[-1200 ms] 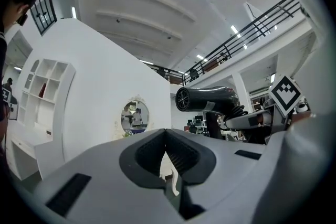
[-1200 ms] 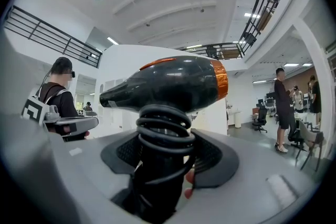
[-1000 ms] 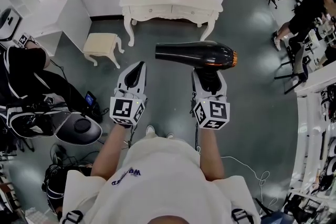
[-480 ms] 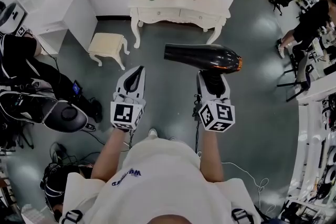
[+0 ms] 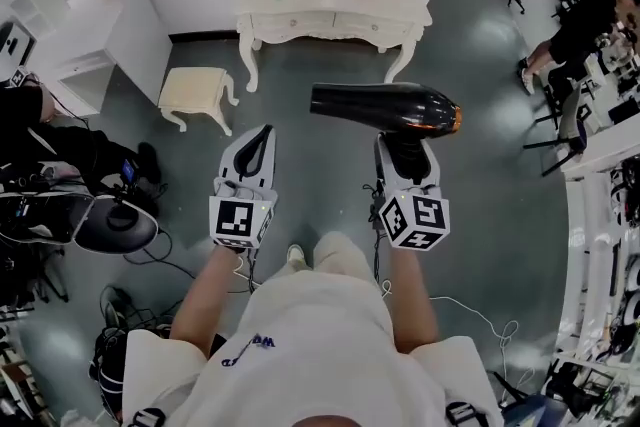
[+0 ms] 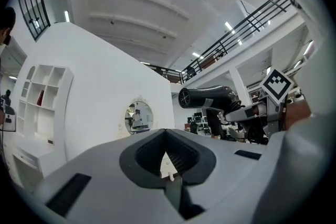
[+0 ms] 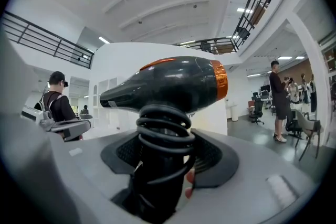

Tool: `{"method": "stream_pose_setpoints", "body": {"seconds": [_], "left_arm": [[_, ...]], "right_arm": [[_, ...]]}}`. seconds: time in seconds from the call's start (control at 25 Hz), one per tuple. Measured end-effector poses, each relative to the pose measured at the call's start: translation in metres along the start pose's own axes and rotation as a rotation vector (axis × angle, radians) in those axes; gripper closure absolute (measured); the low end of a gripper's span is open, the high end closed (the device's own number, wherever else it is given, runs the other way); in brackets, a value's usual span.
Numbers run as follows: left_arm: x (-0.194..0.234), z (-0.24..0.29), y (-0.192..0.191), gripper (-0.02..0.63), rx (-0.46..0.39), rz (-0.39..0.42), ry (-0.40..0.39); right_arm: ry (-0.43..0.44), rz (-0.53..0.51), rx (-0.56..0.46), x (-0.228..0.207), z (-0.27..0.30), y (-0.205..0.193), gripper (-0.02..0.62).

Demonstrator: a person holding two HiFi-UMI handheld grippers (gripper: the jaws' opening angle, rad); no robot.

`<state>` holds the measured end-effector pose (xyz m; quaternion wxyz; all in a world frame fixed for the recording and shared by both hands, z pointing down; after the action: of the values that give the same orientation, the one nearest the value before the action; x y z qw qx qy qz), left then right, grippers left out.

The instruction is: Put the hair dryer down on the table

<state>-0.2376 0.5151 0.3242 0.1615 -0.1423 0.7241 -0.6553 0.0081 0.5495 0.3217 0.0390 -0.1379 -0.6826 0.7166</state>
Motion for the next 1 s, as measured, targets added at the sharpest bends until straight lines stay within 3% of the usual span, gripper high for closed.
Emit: {"method": "stream_pose_setpoints", "body": {"seconds": [0.24, 0.48, 0.72, 0.88, 1.0], "left_arm": [[-0.004, 0.032, -0.004, 0.597, 0.007, -0.007, -0.068], [0.005, 0.089, -0.018, 0.597, 0.033, -0.003, -0.068], [0.015, 0.190, -0.042, 0.597, 0.053, 0.018, -0.073], [0.014, 0.257, -0.056, 0.597, 0.071, -0.025, -0.056], [0.004, 0.303, -0.060, 0.597, 0.084, -0.028, -0.062]], "right_arm": [[-0.038, 0.001, 0.018, -0.014, 0.025, -0.006, 0.319], [-0.048, 0.005, 0.057, -0.046, 0.089, -0.020, 0.319], [-0.032, 0.006, 0.061, -0.098, 0.175, -0.029, 0.318], [0.011, 0.062, 0.071, -0.136, 0.230, -0.030, 0.319], [0.027, 0.046, 0.084, -0.162, 0.262, -0.019, 0.318]]}}
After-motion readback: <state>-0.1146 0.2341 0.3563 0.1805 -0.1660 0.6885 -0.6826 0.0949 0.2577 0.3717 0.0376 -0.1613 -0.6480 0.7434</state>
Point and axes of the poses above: the fingertips, and each gripper's own axes: z forward along the fingers, x to its left, y out of its top, the point moved 3 cm from there along -z, backward along the fingers, and after that the axes turned 9 degrees about y, right-handed, at the moved point
